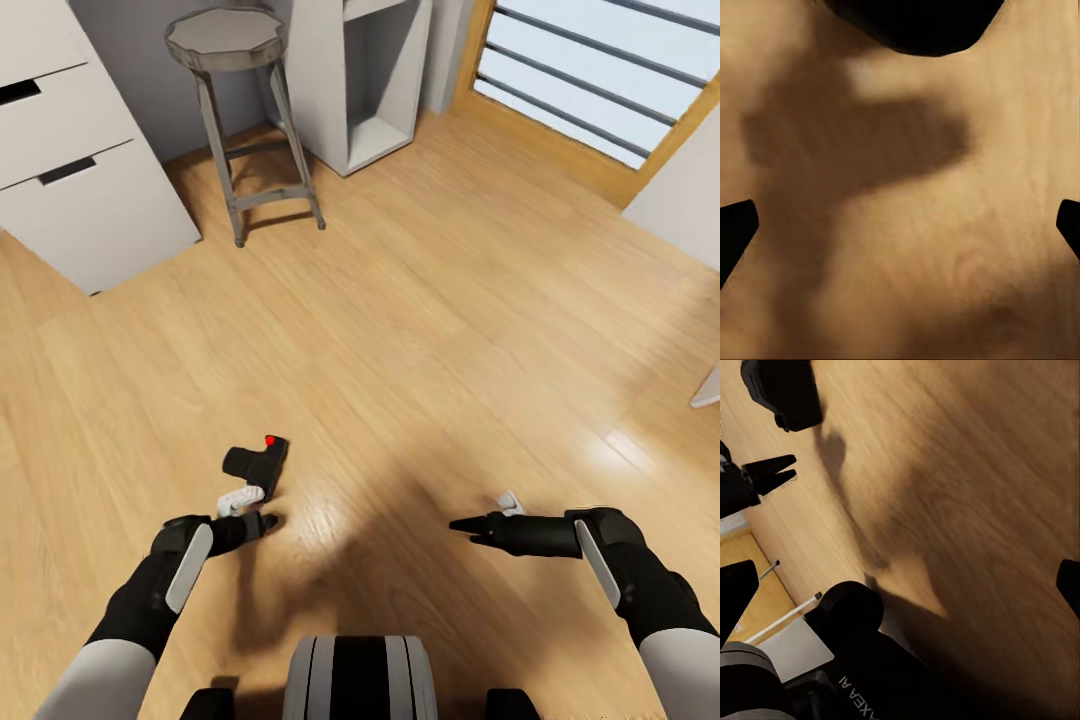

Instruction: Attach the digital camera to the camera tripod in the bedroom.

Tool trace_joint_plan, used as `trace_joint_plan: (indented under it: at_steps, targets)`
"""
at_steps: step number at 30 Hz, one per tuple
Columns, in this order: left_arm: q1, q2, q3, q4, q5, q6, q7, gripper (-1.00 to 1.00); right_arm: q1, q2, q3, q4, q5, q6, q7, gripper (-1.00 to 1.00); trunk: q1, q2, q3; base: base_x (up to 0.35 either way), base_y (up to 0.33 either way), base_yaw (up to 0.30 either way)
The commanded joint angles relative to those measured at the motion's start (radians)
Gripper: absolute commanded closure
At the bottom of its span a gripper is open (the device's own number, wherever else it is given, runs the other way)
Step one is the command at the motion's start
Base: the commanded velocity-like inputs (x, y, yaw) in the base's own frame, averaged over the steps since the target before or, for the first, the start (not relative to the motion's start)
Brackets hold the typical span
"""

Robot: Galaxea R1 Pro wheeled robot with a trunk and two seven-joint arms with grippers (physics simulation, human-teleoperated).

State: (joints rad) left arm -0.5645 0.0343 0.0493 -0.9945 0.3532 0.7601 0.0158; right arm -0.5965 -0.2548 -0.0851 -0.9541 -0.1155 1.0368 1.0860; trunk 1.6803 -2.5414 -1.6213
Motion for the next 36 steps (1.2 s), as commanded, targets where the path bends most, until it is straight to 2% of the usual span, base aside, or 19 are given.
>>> trace_joint_plan:
  at_steps: [1, 2, 6, 8, 11, 12, 16, 22, 23, 26, 32, 36]
  targets:
    - [0.0, -0.002, 0.0, 0.004, -0.015, -0.009, 0.002, -1.0, -0.001, 0.0, 0.0, 0.0, -0.004, 0.007, -0.003, -1.0, 0.0, 0.0, 0.0, 0.0, 0.0, -0.266]
    - [0.0, -0.006, -0.003, 0.019, -0.052, -0.04, 0.002, -1.0, -0.001, 0.0, 0.0, 0.0, -0.004, 0.007, -0.003, -1.0, 0.0, 0.0, 0.001, 0.0, 0.0, -0.266]
    - [0.0, -0.011, -0.013, 0.062, -0.109, -0.123, 0.002, -1.0, 0.0, 0.0, -0.001, 0.0, -0.004, 0.008, -0.006, -1.0, 0.0, 0.0, 0.003, 0.0, 0.0, -0.267]
    - [0.0, -0.013, -0.033, 0.097, -0.143, -0.193, 0.002, -1.0, 0.0, 0.0, 0.0, 0.0, -0.004, 0.008, -0.008, -1.0, 0.0, 0.0, 0.005, 0.0, 0.0, -0.268]
    - [0.0, -0.013, -0.07, 0.129, -0.175, -0.263, 0.005, -1.0, 0.0, 0.0, 0.0, 0.0, -0.004, 0.008, -0.011, -1.0, 0.0, 0.0, 0.006, 0.0, 0.0, -0.268]
    - [0.0, -0.014, -0.099, 0.15, -0.195, -0.308, 0.007, -1.0, 0.0, 0.0, 0.0, 0.0, -0.003, 0.008, -0.013, -1.0, 0.0, 0.0, 0.007, 0.0, 0.0, -0.262]
    - [0.0, -0.013, -0.154, 0.198, -0.23, -0.402, 0.01, -1.0, -0.001, 0.0, 0.001, 0.0, -0.004, 0.008, -0.019, -1.0, 0.0, 0.0, 0.009, 0.0, 0.0, -0.179]
    - [0.0, -0.012, -0.178, 0.238, -0.247, -0.485, 0.013, -1.0, -0.001, 0.0, -0.002, 0.0, -0.004, 0.007, -0.035, -1.0, 0.0, 0.0, 0.009, 0.0, 0.0, -0.05]
    - [0.0, -0.01, -0.183, 0.267, -0.249, -0.529, 0.025, -1.0, -0.001, 0.001, -0.006, 0.0, -0.005, 0.006, -0.07, -1.0, 0.0, 0.0, 0.009, 0.0, 0.0, -0.006]
    - [0.0, -0.01, -0.183, 0.28, -0.25, -0.546, 0.046, -1.0, -0.002, 0.002, -0.007, 0.0, -0.006, 0.006, -0.092, -1.0, 0.0, 0.0, 0.009, 0.0, 0.0, -0.004]
    - [0.0, -0.011, -0.184, 0.292, -0.25, -0.564, 0.14, -1.0, -0.001, 0.002, -0.009, 0.001, -0.011, 0.005, -0.117, -1.0, 0.0, 0.0, 0.009, 0.0, 0.0, -0.001]
    - [0.0, -0.011, -0.184, 0.293, -0.25, -0.566, 0.162, -1.0, -0.001, 0.002, -0.009, 0.001, -0.011, 0.005, -0.118, -1.0, 0.0, 0.0, 0.009, 0.0, 0.0, 0.0]
